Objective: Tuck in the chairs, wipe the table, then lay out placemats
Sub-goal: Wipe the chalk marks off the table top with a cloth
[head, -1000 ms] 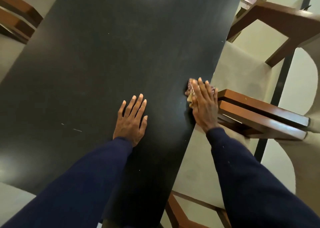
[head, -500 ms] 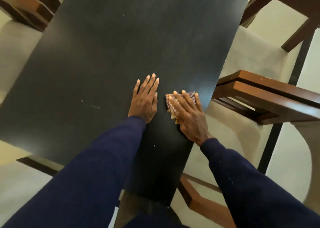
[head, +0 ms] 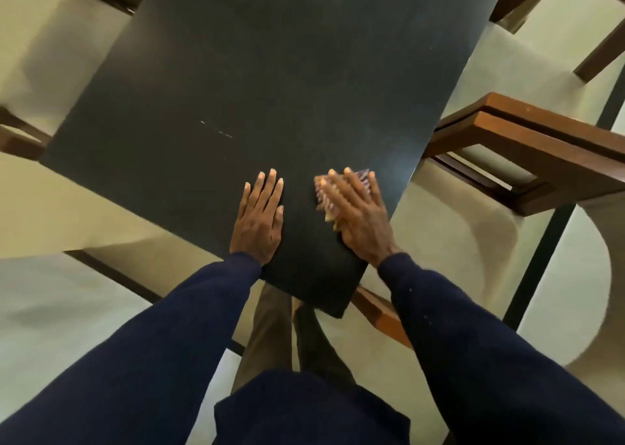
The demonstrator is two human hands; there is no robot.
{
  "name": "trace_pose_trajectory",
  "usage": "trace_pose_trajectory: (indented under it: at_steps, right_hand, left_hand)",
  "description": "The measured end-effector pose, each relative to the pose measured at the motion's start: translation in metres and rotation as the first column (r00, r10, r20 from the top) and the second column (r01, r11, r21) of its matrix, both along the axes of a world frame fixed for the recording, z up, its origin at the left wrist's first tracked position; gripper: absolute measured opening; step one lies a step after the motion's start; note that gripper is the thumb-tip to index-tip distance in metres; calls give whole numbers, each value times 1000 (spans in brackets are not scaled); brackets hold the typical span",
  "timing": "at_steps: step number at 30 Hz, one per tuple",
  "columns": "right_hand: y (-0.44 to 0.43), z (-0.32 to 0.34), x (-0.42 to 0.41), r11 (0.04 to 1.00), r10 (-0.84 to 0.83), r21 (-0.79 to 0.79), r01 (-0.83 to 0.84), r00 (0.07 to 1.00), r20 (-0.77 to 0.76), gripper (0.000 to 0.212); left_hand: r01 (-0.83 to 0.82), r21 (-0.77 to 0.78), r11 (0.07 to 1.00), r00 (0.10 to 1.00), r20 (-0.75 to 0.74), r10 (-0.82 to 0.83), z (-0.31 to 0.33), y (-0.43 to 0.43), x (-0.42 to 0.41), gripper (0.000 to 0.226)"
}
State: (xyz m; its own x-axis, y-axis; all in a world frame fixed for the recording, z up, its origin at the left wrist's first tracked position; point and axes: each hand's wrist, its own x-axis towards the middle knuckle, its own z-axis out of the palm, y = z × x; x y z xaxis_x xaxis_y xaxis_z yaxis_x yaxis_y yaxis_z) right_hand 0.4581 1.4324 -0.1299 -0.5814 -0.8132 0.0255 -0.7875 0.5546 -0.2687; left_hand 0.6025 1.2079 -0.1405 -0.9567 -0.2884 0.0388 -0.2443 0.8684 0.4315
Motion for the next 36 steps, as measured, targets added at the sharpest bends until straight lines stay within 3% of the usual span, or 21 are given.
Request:
trace_pose_trajectory:
  at_steps: [6, 10, 13, 15, 19, 23, 25, 31, 33, 36]
  right_hand:
    - [86, 4, 80, 964, 262, 11, -265, 960, 97, 81]
    - [85, 8, 62, 995, 90, 28, -92, 994, 69, 69]
    - [44, 5, 57, 997, -68, 43, 66, 996, 58, 79]
    - [20, 4, 67, 997, -72, 31, 70, 995, 69, 84]
    - [21, 4, 127, 992, 110, 52, -116, 989, 102, 89]
    - [72, 6, 162, 949, 305, 43, -312, 945, 117, 74]
    - [89, 5, 157, 965, 257, 15, -261, 958, 129, 80]
    - [62, 5, 121, 991, -130, 48, 126, 987, 95, 94]
    - [34, 6, 117, 988, -150, 38, 147, 984, 93, 89]
    - [1, 3, 134, 999, -48, 13, 46, 992, 113, 88]
  left_hand:
    - [59, -36, 998, 994, 89, -56, -1, 14, 49, 57]
    - [83, -38, 996, 987, 138, -77, -1, 26, 80, 58]
    - [68, -35, 997, 985, 162, -62, 0, 33, 102, 59]
    - [66, -33, 997, 983, 174, -60, 1, 35, 114, 60]
    - [71, -85, 994, 979, 198, -53, 9, 31, 137, 62]
    - [-5, -100, 995, 980, 196, 25, 24, 24, 153, 61]
    - [-24, -109, 994, 978, 205, 46, 28, 19, 158, 62]
    - [-13, -169, 986, 981, 191, 46, 29, 6, 169, 61]
    - [-28, -181, 983, 984, 170, 60, 28, 2, 167, 63]
    - [-40, -199, 979, 987, 143, 69, 24, -3, 171, 60]
